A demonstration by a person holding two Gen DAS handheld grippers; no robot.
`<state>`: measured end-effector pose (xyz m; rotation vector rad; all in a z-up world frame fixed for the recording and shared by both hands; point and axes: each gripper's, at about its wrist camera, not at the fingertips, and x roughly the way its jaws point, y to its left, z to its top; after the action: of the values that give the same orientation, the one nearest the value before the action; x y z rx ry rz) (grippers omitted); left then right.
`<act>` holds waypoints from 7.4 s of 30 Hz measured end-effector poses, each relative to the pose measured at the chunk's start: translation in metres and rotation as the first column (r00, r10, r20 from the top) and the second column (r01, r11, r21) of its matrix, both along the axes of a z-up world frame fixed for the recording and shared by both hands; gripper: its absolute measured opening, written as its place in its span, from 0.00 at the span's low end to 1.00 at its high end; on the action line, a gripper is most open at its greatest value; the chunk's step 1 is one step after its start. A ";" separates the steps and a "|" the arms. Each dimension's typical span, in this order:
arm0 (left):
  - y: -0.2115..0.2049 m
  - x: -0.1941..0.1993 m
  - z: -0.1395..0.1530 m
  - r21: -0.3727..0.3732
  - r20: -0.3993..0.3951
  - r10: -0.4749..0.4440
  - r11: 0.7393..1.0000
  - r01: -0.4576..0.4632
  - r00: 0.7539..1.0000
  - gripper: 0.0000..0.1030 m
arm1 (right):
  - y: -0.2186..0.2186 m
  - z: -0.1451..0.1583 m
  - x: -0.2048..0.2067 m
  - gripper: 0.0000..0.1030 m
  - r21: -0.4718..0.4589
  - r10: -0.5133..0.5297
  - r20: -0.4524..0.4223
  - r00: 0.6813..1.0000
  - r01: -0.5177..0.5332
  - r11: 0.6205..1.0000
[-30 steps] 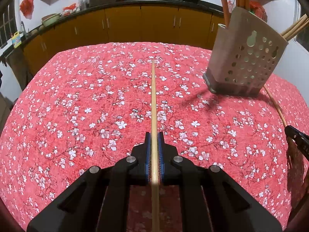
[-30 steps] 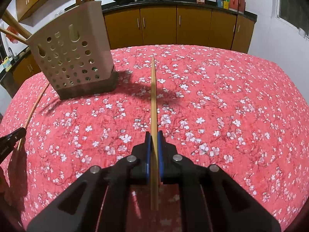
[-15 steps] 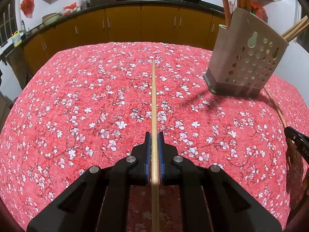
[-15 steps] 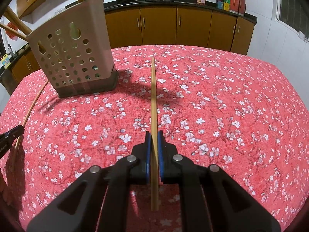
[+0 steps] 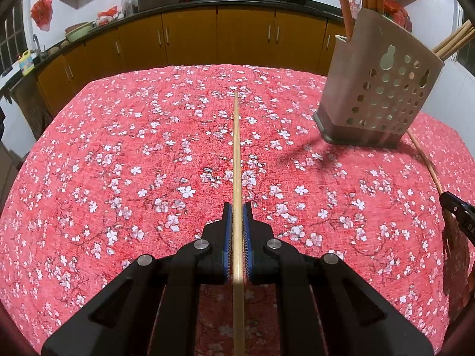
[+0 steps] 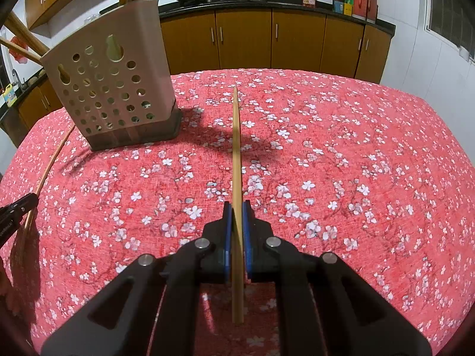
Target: Organize utensils
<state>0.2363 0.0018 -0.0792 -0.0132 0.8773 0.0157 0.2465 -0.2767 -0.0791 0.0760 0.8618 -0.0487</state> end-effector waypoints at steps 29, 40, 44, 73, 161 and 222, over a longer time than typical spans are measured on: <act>-0.001 -0.015 0.005 0.008 -0.005 -0.044 0.999 0.044 0.999 0.07 | -0.005 0.004 -0.011 0.08 0.047 0.010 0.020 1.000 -0.011 0.999; 0.019 -0.036 0.056 -0.088 0.093 -0.078 0.992 0.086 0.993 0.07 | -0.022 0.073 -0.052 0.08 0.059 -0.005 0.230 0.973 -0.009 0.998; 0.021 -0.044 0.082 -0.119 0.156 -0.089 0.987 0.108 0.984 0.07 | -0.023 0.099 -0.056 0.08 0.063 -0.015 0.297 0.955 -0.004 0.998; -0.030 -0.035 0.253 -0.177 0.551 -0.123 0.949 0.259 0.825 0.07 | 0.017 0.284 -0.051 0.08 0.096 0.059 0.712 0.700 -0.180 0.979; -0.014 -0.196 0.095 0.033 0.486 -0.068 0.998 0.060 0.872 0.98 | 0.044 0.098 -0.202 0.96 -0.058 0.058 0.465 0.883 -0.035 0.998; -0.018 -0.198 0.091 0.024 0.477 -0.072 0.997 0.069 0.876 0.98 | 0.045 0.091 -0.201 0.96 -0.035 0.053 0.448 0.893 -0.042 0.999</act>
<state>0.0383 -0.0157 0.0116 0.0208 0.3795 -0.0523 0.0458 -0.2315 0.0120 0.0401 0.3978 0.0052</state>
